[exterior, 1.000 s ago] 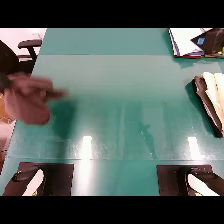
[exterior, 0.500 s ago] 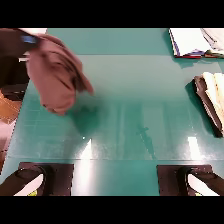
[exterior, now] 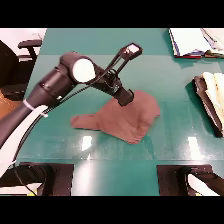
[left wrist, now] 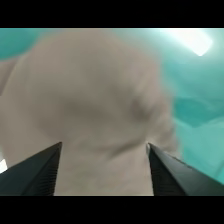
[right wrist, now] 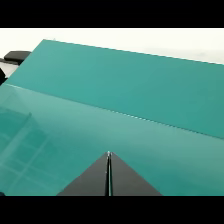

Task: Fold the shirts.

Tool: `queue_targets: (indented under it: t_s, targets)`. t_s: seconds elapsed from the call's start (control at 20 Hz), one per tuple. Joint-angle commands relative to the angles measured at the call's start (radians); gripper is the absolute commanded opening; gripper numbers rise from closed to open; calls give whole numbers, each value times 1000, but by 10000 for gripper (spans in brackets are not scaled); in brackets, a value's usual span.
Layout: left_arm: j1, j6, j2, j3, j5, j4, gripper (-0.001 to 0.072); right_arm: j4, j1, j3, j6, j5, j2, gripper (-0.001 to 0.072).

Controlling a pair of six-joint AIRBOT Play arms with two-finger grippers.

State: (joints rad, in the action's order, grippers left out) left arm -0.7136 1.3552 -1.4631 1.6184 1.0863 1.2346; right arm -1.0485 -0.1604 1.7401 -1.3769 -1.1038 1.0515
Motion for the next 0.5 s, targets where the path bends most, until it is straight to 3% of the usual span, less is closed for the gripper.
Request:
queue_targets:
  t_s: [0.0, 0.15, 0.3, 0.45]
  targets:
    - [100, 7, -33, 3, 90, 10, 621, 1, 0, 1, -12, -7, -1, 14]
    - [325, 37, 1, -12, 256, 2, 620, 0, 0, 1, -12, -18, 0, 14]
    - [478, 34, 24, -153, 253, -139, 621, 0, 0, 1, -12, -32, 0, 14]
    - [489, -14, 21, -370, 161, -263, 621, 0, 0, 1, -12, -30, 0, 15]
